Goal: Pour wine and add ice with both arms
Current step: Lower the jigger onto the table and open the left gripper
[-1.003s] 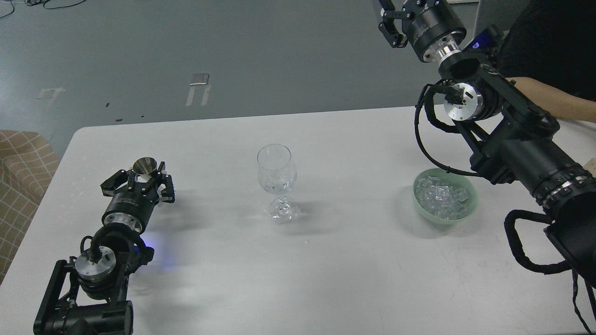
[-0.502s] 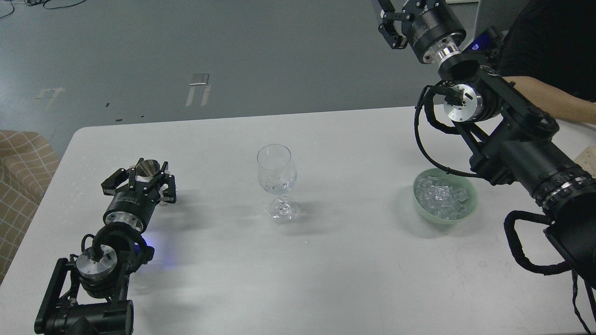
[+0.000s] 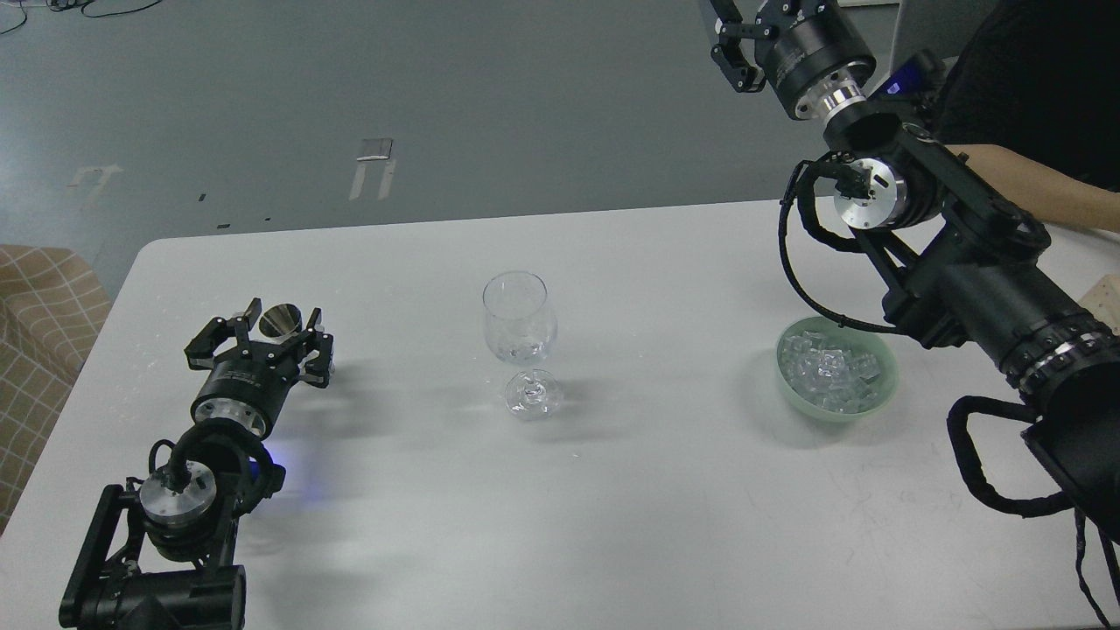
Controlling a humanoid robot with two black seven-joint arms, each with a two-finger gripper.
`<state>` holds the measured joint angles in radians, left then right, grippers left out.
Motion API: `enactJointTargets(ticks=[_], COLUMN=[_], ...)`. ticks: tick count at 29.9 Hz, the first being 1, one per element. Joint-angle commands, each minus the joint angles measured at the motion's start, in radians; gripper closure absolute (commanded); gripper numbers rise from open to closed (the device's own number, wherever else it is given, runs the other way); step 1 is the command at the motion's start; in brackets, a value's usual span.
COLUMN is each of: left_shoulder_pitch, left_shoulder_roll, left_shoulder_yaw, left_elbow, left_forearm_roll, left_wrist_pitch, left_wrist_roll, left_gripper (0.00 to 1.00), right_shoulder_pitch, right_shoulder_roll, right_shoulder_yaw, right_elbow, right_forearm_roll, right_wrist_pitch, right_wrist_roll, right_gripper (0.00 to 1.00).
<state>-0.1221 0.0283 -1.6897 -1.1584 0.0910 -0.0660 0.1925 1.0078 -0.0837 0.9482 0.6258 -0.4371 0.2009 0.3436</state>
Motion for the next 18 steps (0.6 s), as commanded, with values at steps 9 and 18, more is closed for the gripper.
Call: enactJointTargets(ticks=[9,18], left_shoulder_pitch=[0.045,0.196], left_shoulder_roll=[0.050,0.056], left_shoulder_yaw=[0.010,0.005], left_elbow=[-0.061,-0.208], left_forearm_roll=[-0.001,-0.001], left_wrist_pitch=[-0.011,-0.041], left_wrist_roll=[0.060,0.168], left_gripper=[0.02,0.02], right_shoulder_pitch=[0.000,-0.003], right_shoulder_roll=[-0.002,-0.007], right_shoulder_yaw=[0.001,0.001], right_elbow=[0.000,0.002], right_forearm_roll=[0.000,0.000], right_wrist_pitch=[0.000,0.000], right_wrist_roll=[0.000,0.000], right_gripper=[0.00,0.00])
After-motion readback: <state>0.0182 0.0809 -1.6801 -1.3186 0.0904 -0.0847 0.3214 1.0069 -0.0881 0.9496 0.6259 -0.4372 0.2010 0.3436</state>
